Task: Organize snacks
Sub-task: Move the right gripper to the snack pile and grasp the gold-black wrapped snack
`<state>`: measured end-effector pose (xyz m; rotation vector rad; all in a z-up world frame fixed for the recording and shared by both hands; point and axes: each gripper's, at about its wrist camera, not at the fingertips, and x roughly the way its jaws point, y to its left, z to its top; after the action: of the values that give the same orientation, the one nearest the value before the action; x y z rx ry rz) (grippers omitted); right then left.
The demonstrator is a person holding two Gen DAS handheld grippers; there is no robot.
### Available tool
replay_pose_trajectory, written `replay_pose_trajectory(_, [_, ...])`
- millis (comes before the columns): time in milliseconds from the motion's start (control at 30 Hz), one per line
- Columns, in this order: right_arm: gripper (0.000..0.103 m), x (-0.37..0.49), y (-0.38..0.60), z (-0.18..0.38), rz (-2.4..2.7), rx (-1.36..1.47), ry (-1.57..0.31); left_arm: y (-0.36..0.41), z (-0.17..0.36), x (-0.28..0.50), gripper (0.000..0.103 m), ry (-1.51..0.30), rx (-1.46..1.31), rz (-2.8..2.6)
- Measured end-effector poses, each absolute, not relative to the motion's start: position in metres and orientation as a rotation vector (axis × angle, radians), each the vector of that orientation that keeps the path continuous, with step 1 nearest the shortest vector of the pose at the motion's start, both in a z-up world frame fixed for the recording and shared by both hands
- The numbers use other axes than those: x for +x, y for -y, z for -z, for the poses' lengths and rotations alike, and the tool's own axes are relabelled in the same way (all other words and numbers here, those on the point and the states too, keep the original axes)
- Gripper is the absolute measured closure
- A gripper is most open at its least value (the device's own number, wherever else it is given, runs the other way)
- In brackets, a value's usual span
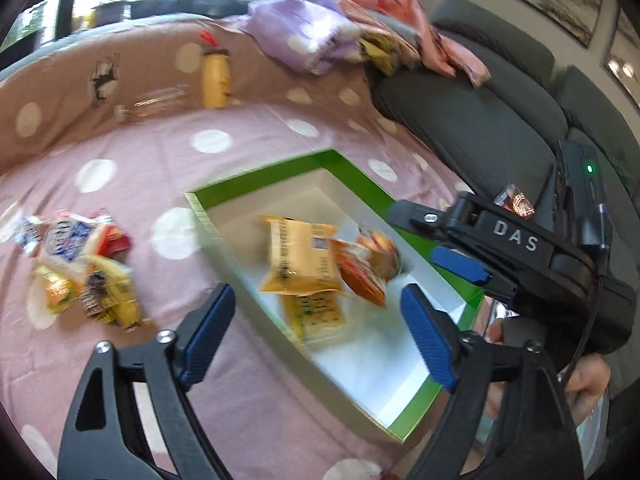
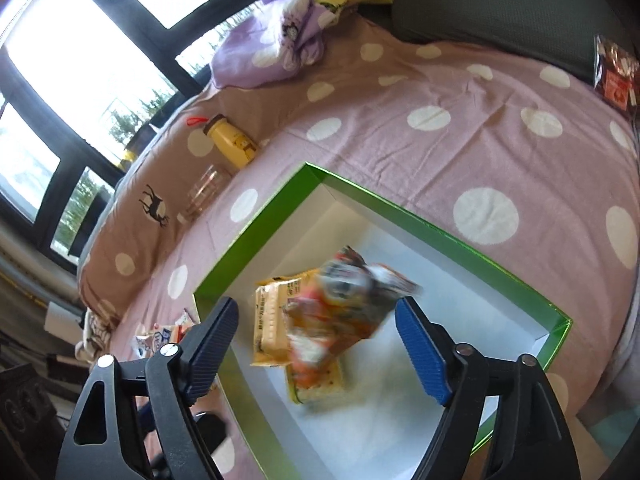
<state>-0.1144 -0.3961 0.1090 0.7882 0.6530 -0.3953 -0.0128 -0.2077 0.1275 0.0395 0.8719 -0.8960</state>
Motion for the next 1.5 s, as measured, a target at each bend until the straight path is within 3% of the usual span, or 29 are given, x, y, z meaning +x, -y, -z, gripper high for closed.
replay_pose_trajectory(300, [0.018, -0.101, 0.352, -0.136, 0.301, 0.655, -0.608, 0.093, -0.129, -0.006, 0.012, -0.807, -0.061, 0.542])
replay_pose_trajectory(533, [0.018, -0.053, 0.287, -0.128, 0.057, 0.554, -0.721, 0.022, -0.096, 0.009, 0.006, -0.85, -0.148, 0.331])
replay_pose_trajectory(800, [0.018, 0.018, 0.212, -0.093, -0.009, 0.414, -0.86, 0.0, -0.069, 0.025, 0.006, -0.922, -0.135, 0.192])
replay_pose_trajectory(1033, [0.018, 0.057, 0.203, -0.053, 0.089, 0.325, -0.938, -0.003, -0.062, 0.028, 0.006, -0.94, -0.131, 0.191])
replay_pose_trajectory(1167, [0.028, 0.062, 0.207, -0.042, 0.058, 0.377, -0.954, -0.001, -0.061, 0.028, 0.006, -0.952, -0.131, 0.21])
replay_pose_trajectory(1233, [0.045, 0.061, 0.207, -0.042, 0.019, 0.398, -0.954, 0.0, -0.061, 0.028, 0.006, -0.959, -0.14, 0.225])
replay_pose_trajectory(1267, [0.048, 0.06, 0.205, -0.043, 0.003, 0.404, -0.952, 0.001, -0.061, 0.028, 0.006, -0.961, -0.144, 0.232])
replay_pose_trajectory(1500, [0.052, 0.045, 0.19, -0.047, -0.12, 0.453, -0.996, 0.006, -0.06, 0.028, 0.005, -0.991, -0.173, 0.314])
